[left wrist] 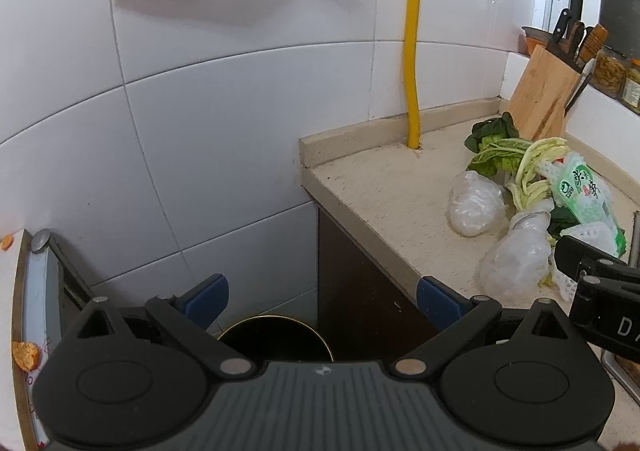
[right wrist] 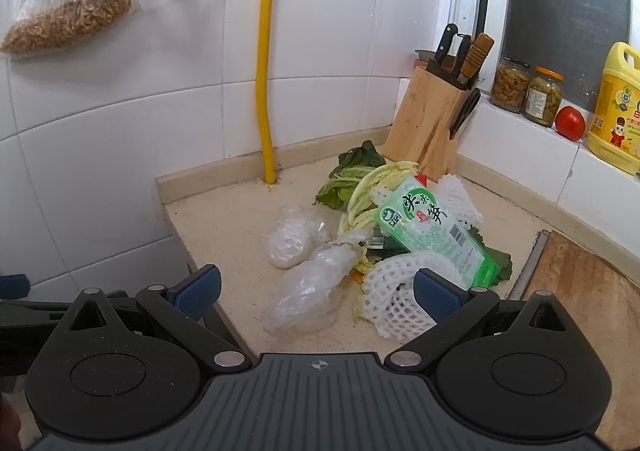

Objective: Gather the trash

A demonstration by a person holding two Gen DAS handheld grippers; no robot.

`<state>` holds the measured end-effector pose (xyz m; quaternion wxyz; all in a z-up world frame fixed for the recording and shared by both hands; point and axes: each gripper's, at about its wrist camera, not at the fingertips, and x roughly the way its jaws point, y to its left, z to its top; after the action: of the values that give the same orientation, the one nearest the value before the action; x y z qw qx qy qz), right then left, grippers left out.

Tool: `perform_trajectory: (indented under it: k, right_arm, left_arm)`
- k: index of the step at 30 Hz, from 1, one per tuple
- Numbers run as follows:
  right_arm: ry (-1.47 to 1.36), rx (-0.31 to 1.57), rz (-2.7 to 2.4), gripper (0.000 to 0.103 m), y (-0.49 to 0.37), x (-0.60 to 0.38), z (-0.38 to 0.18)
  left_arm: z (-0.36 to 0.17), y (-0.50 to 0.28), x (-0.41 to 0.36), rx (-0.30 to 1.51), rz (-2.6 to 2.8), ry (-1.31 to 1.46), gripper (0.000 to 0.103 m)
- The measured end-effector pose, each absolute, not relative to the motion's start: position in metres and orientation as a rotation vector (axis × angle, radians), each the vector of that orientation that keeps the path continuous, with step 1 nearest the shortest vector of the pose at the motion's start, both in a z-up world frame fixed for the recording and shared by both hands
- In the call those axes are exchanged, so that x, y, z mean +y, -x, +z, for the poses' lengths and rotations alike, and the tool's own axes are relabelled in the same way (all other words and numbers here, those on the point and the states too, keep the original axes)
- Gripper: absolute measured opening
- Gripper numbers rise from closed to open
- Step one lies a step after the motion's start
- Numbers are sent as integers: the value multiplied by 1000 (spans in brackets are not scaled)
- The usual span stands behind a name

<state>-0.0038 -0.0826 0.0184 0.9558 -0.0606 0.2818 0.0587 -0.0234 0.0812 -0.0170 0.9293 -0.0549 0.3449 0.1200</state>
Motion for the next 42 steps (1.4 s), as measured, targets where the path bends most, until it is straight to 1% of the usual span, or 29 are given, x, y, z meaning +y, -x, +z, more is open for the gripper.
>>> perform_trajectory:
  k: [6, 15, 21, 29, 36, 42]
  right_arm:
    - [118, 569, 113, 103, 5, -85, 19]
    - [133, 563, 111, 103, 9, -85, 18]
    - [138, 593, 104, 103, 7, -86, 13]
    - [146, 645, 93, 103, 3, -92, 2]
    - [137, 711, 89, 103, -3, -97, -9]
    - [147, 740, 89, 103, -6, -97, -15]
  left_arm:
    - [-15, 27, 77, 681, 256, 93, 96]
    - [-18, 27, 75, 699, 263, 86, 96]
    - [-26, 23, 74, 748, 244, 107, 96]
    - [-45, 12, 68, 879, 210, 123, 96]
    - [-54, 7, 65, 941, 195, 129, 96]
    - [-65, -2, 66, 1034, 145, 165, 96]
